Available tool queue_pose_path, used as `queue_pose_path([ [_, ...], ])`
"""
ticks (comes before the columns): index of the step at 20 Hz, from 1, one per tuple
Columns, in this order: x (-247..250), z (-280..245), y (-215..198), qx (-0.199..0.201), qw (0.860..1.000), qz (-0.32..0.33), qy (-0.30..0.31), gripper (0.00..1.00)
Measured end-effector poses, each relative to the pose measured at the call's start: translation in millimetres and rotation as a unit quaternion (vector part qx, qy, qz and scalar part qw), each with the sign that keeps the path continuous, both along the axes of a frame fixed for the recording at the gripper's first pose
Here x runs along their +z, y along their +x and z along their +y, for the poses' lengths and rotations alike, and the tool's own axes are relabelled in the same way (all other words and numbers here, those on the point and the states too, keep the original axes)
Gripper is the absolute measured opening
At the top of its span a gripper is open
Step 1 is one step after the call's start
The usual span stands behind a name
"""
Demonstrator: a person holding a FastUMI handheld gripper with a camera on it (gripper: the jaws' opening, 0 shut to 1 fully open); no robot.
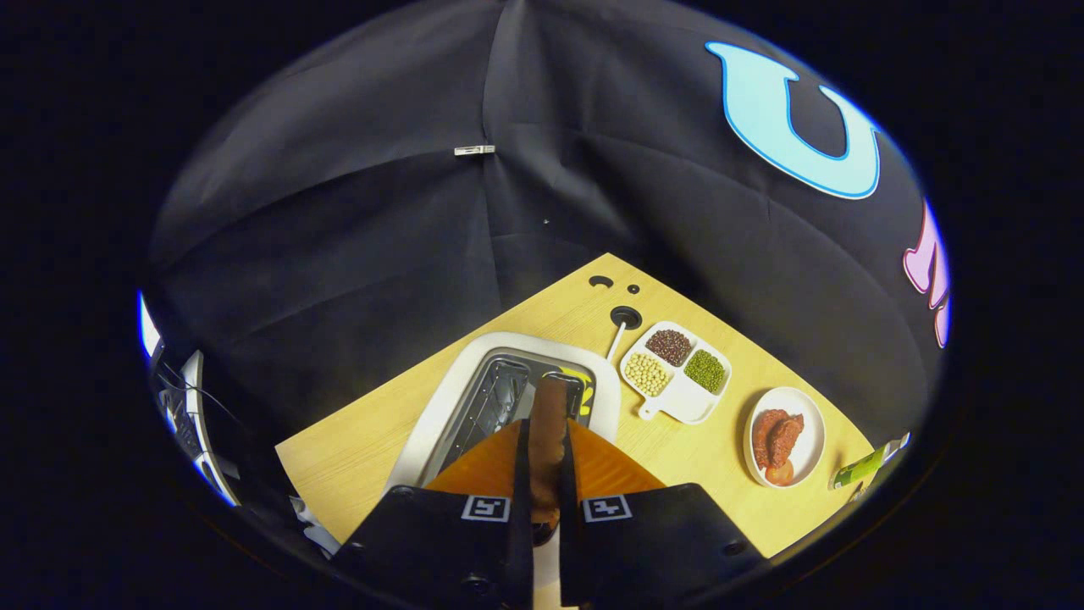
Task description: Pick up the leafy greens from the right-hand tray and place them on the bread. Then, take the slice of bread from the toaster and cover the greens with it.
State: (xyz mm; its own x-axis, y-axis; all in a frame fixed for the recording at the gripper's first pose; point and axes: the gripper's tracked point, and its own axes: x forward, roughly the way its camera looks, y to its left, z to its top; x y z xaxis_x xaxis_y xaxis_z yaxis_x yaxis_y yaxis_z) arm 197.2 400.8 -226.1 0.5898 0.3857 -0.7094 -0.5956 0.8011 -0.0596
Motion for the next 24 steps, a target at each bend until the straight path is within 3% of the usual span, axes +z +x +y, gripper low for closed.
queue_pose_path([
  [11,88.3,-19.6,-6.8,-0.025,0.997,-0.041,0.065,0.14],
  [18,136.3,-86.5,-16.5,-0.071,0.989,-0.051,0.120,0.14],
  [24,105.5,-168.7,-22.1,-0.104,0.986,-0.024,0.129,0.14],
])
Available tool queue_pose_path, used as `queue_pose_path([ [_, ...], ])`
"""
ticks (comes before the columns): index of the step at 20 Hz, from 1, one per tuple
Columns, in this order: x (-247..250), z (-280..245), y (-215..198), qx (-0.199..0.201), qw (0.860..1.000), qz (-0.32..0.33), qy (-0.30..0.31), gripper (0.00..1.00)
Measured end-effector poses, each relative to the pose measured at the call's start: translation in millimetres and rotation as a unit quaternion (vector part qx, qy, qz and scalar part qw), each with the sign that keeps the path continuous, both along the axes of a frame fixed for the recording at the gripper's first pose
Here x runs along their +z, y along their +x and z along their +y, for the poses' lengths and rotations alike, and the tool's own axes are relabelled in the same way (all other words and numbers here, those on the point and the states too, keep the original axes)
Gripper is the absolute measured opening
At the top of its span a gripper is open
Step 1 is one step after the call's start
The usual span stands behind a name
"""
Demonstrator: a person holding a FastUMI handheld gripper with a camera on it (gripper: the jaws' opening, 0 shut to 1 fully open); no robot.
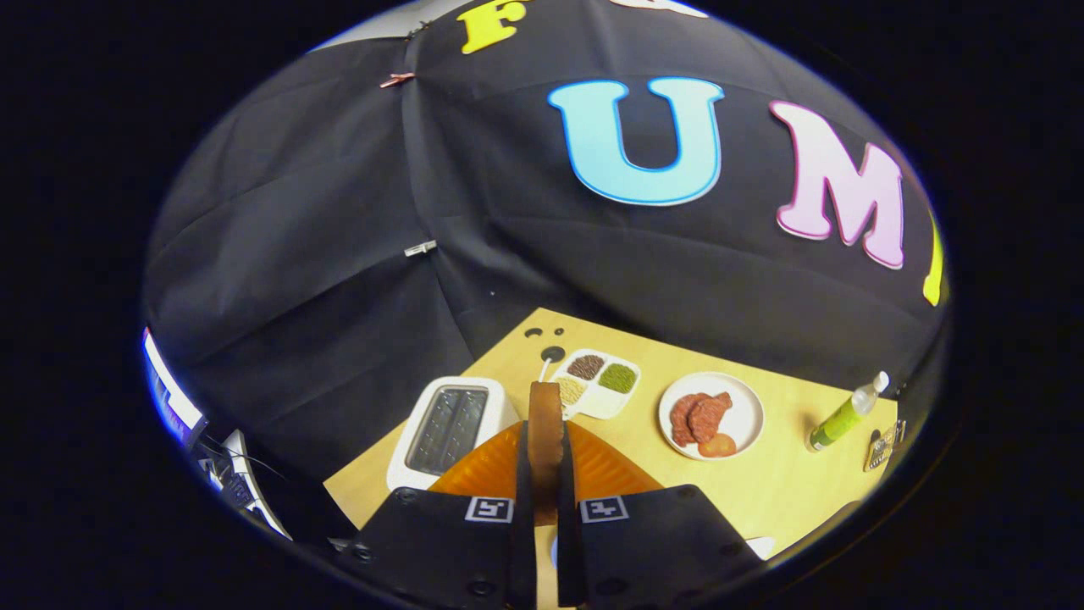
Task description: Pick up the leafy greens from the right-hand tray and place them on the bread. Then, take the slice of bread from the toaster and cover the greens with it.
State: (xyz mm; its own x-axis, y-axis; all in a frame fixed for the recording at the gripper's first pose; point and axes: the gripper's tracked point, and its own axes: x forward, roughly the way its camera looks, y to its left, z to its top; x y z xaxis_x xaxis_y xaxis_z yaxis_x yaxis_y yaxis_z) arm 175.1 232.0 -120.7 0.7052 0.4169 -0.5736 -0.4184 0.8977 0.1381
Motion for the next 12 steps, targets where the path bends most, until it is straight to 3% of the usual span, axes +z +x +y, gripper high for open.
queue_pose_path([
  [4,-48.6,-42.3,-13.3,-0.008,0.998,0.059,0.019,0.14],
  [12,-123.7,-66.9,-33.8,0.010,0.989,0.137,0.049,0.14],
])
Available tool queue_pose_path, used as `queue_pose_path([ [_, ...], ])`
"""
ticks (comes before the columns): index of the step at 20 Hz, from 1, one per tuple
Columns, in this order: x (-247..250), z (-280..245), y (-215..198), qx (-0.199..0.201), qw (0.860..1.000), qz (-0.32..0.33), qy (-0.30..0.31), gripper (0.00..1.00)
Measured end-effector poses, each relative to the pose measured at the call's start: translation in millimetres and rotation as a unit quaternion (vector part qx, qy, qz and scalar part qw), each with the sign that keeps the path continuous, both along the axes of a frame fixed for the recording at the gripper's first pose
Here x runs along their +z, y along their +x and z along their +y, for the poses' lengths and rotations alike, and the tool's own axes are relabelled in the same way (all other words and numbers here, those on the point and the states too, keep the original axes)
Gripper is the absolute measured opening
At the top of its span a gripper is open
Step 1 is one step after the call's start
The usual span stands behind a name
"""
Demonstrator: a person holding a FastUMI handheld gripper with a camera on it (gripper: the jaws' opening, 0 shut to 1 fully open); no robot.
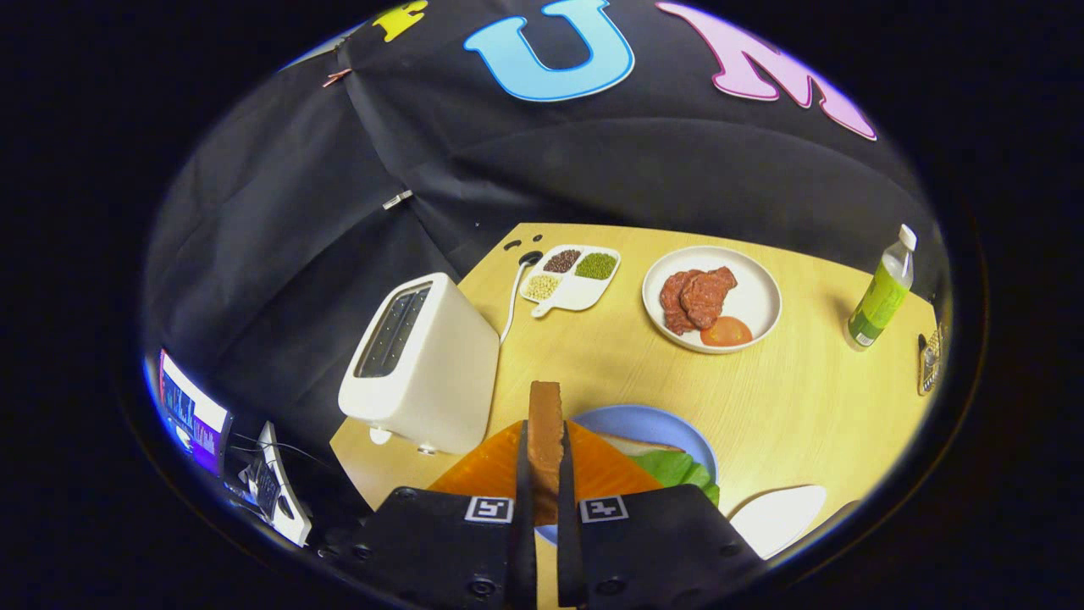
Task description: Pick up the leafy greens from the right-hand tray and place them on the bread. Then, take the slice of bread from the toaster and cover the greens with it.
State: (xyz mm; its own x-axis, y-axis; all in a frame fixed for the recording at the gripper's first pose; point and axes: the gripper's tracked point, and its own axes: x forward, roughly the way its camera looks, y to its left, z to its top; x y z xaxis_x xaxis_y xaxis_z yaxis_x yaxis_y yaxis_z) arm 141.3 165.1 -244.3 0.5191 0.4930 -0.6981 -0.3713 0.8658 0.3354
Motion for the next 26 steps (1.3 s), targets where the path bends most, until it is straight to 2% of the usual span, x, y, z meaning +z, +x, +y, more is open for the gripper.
queue_pose_path([
  [9,-47.6,-34.0,2.4,-0.014,0.999,0.040,0.015,0.14],
  [12,-62.9,-48.6,1.8,-0.028,0.999,0.045,0.000,0.18],
  [13,-66.0,-53.8,2.5,-0.033,0.998,0.047,-0.003,0.23],
  [15,-72.2,-62.6,2.9,-0.045,0.998,0.051,-0.012,0.24],
  [18,-81.6,-78.1,1.5,-0.059,0.996,0.054,-0.033,0.38],
  [23,-89.2,-92.2,-6.5,-0.051,0.996,0.037,-0.060,0.86],
  [25,-77.4,-97.5,-9.4,-0.052,0.997,0.026,-0.057,0.99],
  [26,-73.3,-99.2,-8.8,-0.052,0.997,0.020,-0.054,0.99],
])
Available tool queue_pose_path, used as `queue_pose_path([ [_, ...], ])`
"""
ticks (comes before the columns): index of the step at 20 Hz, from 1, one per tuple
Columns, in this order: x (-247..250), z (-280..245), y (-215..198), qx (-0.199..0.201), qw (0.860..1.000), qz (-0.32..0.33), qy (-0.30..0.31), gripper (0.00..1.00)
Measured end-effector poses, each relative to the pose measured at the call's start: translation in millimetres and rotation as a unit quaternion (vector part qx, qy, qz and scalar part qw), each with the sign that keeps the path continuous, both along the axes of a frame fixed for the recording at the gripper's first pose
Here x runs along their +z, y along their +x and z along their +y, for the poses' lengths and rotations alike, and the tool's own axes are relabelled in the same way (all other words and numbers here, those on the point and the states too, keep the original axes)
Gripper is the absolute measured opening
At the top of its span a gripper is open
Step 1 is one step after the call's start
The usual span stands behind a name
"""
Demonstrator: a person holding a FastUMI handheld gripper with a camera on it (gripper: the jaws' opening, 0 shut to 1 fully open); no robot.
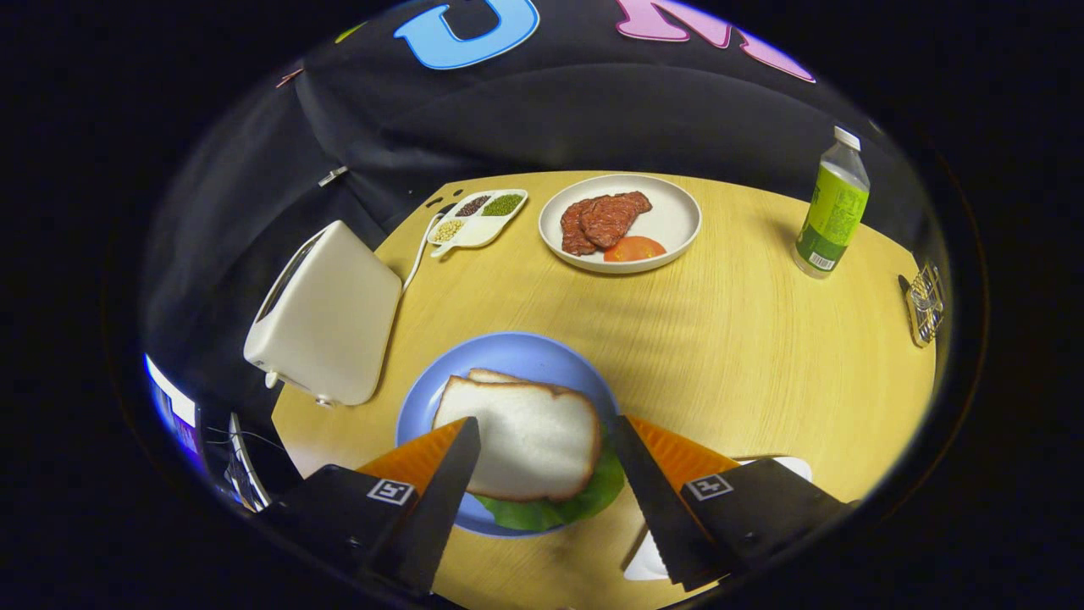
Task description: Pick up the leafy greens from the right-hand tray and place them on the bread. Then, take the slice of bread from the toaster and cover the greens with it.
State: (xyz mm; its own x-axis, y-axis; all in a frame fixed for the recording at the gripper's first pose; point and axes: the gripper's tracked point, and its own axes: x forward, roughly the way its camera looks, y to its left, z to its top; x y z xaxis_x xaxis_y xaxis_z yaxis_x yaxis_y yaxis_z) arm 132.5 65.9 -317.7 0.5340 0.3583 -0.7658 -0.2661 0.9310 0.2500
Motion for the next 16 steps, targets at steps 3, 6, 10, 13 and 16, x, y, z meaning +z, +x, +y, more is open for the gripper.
queue_pose_path([
  [3,22.4,-8.4,-1.2,-0.002,1.000,-0.028,0.009,0.99],
  [6,55.6,-25.1,-7.9,-0.004,0.998,-0.070,0.006,0.99],
  [10,110.3,-56.2,-6.2,-0.027,0.989,-0.144,0.002,0.99],
  [13,160.6,-87.1,-10.5,-0.049,0.977,-0.206,-0.013,0.99],
  [16,212.8,-124.3,-17.7,-0.086,0.956,-0.277,-0.040,0.99],
])
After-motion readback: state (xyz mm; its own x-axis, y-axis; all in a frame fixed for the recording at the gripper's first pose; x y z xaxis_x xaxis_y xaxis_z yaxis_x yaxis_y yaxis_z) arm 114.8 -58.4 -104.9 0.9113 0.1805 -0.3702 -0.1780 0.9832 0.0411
